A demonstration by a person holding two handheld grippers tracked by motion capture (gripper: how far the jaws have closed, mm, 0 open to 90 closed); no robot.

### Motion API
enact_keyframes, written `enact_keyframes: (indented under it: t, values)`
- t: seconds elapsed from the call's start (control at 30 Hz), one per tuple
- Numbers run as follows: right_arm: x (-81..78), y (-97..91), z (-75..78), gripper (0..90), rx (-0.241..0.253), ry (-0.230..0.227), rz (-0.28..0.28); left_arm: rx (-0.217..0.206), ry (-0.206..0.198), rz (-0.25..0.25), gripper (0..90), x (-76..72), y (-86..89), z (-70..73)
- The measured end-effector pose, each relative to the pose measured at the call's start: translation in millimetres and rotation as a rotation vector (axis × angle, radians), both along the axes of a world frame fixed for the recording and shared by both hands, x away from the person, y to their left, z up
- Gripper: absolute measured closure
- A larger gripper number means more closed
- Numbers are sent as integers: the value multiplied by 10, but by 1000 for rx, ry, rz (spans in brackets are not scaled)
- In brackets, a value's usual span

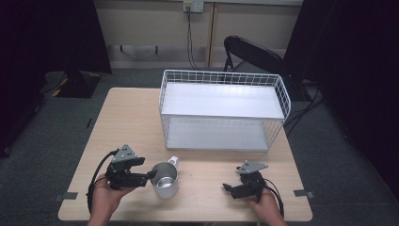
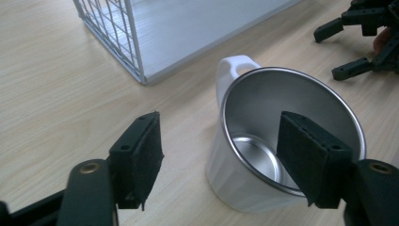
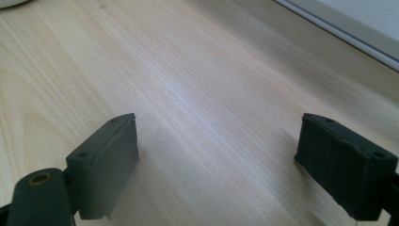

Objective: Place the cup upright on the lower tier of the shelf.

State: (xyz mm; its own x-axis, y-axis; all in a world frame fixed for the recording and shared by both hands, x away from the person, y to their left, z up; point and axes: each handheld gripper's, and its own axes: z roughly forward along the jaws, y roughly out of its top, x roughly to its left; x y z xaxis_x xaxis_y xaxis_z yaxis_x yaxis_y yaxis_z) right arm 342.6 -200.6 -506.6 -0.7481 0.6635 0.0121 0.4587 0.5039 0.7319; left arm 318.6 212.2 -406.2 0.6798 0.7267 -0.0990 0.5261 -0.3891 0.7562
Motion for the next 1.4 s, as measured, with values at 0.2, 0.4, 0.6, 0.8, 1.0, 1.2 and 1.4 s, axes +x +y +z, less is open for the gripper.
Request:
enact_keyframes:
  t: [0.2, 0.4, 0.6, 0.8, 1.0, 1.2, 1.4]
  values:
    - [0, 0, 0, 123, 0, 0, 0, 18, 25, 12, 449, 18, -30, -5]
    - [0, 0, 0, 123, 0, 0, 0, 37, 37, 16, 531, 35, -42, -16]
    - [0, 0, 0, 123, 0, 0, 0, 23, 46, 8, 601, 57, -74, -52]
    - [0, 0, 0, 123, 0, 0, 0, 44, 53, 10, 704, 83, -135, -50]
    - [0, 0, 0, 123, 0, 0, 0, 45, 79, 23, 811, 125, -166, -53]
    - [0, 0, 0, 123, 0, 0, 0, 56, 84, 30, 828, 149, -178, -63]
    - [0, 0, 0, 123, 0, 0, 0, 86, 77, 14, 841, 160, -201, -47]
